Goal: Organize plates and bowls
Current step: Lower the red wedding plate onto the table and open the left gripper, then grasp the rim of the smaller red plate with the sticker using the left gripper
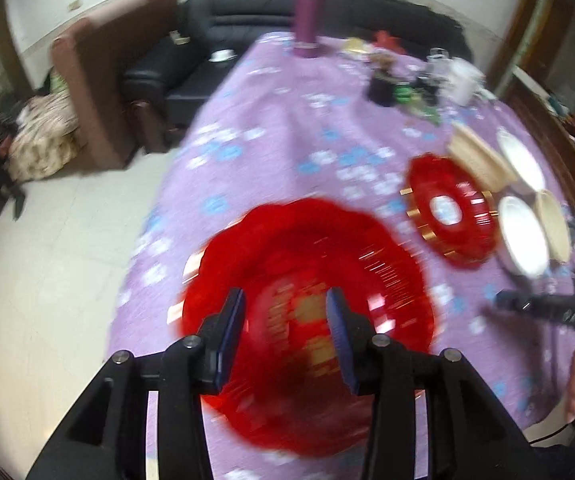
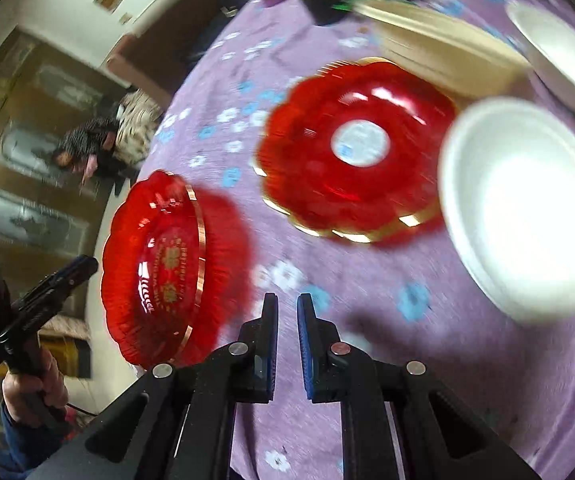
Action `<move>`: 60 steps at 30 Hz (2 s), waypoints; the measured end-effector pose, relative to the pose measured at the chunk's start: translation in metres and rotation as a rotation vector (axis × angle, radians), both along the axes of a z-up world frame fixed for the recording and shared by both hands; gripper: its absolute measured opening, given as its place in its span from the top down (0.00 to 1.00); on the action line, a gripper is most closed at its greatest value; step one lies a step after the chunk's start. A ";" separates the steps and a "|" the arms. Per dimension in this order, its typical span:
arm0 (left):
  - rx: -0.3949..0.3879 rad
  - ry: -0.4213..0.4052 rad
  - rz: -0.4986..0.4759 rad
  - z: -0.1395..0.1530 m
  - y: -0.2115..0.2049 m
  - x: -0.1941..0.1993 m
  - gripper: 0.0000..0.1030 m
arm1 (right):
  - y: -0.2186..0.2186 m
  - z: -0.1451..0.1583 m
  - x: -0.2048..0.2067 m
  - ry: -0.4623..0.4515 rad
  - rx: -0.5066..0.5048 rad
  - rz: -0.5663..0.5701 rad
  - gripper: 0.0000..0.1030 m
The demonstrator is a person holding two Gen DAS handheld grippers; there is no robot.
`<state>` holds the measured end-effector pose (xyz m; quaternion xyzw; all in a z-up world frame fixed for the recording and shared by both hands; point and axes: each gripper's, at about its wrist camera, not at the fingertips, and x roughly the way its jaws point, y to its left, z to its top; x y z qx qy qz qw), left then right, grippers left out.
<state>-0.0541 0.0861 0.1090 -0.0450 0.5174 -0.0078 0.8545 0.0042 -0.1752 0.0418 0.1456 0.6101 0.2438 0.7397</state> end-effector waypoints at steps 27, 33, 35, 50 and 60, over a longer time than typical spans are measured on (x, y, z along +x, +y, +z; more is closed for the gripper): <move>-0.038 0.163 -0.221 -0.063 -0.122 0.199 0.50 | -0.057 -0.011 0.012 0.030 0.098 -0.175 0.84; -0.040 0.166 -0.257 -0.071 -0.128 0.210 0.51 | -0.045 -0.026 0.026 0.063 0.113 -0.217 0.81; -0.048 0.166 -0.273 -0.074 -0.130 0.212 0.51 | -0.042 -0.029 0.031 0.065 0.112 -0.231 0.80; 0.046 0.204 -0.373 -0.079 -0.148 0.163 0.63 | -0.037 -0.024 0.037 0.043 -0.005 -0.276 0.77; 0.050 0.208 -0.414 -0.063 -0.157 0.092 0.62 | -0.057 -0.020 0.013 0.057 -0.090 -0.203 0.77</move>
